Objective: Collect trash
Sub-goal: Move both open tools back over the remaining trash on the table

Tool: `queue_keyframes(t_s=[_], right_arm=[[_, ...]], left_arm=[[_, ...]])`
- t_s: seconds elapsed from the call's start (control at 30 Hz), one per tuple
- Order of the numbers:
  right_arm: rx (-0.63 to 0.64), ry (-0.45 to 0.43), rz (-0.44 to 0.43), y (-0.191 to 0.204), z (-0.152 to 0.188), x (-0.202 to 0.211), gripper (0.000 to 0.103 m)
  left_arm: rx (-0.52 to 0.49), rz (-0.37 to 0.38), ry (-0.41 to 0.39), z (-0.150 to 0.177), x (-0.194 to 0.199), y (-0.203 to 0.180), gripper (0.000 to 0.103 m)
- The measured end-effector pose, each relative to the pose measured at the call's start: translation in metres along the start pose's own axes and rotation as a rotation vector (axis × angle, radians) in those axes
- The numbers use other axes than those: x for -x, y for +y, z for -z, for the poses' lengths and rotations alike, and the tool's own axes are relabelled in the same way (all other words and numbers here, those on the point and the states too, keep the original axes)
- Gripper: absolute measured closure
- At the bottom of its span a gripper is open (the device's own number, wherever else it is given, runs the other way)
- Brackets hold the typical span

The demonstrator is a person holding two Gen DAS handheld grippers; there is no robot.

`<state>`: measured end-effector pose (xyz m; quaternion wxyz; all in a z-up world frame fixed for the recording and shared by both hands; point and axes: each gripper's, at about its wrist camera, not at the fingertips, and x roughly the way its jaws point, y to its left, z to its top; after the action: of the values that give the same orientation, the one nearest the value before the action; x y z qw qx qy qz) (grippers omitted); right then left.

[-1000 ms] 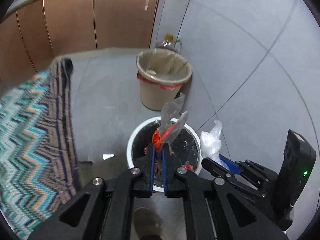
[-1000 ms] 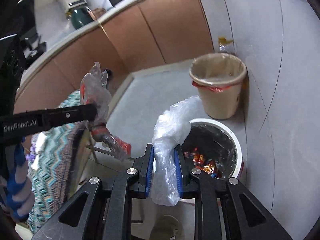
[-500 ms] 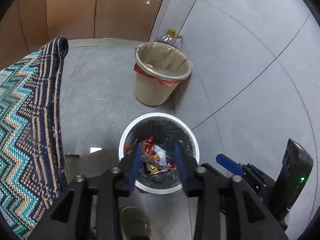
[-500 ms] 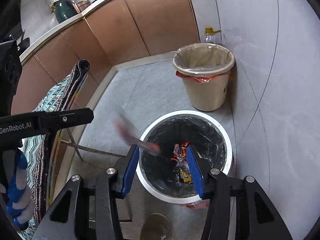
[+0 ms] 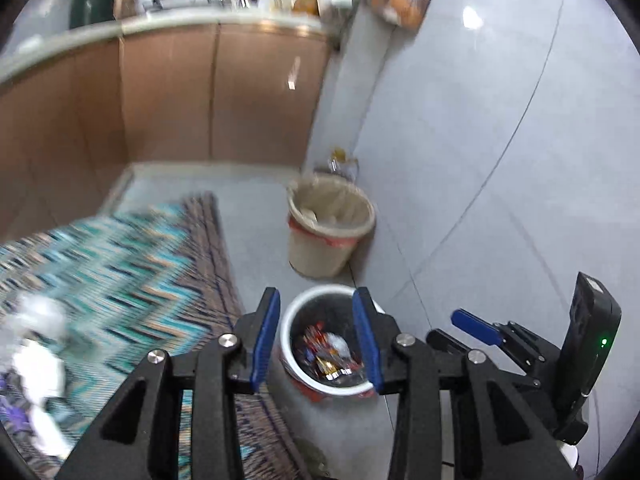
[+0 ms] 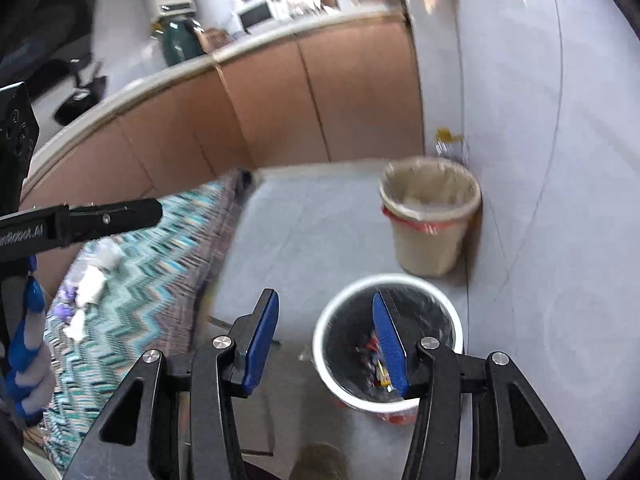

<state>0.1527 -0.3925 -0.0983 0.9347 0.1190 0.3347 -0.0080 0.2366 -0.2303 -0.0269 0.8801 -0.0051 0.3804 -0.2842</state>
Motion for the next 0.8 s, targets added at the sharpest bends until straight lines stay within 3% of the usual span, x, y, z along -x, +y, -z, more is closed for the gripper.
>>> queue_keyframes(t_s=[0.2, 0.47, 0.8], right_arm=[[0.106, -0.121, -0.073, 0.060, -0.018, 0.063, 0.054], [0.230, -0.209, -0.150, 0.132, -0.025, 0.115, 0.054], [0.313, -0.252, -0.191, 0.184, -0.033, 0.138, 0.053]], left_arm=[[-0.010, -0.081, -0.157, -0.011, 0.115, 0.032, 0.067], [-0.020, -0.207, -0.311, -0.024, 0.252, 0.073, 0.067], [-0.110, -0.367, -0.529, -0.063, 0.421, 0.059, 0.067]])
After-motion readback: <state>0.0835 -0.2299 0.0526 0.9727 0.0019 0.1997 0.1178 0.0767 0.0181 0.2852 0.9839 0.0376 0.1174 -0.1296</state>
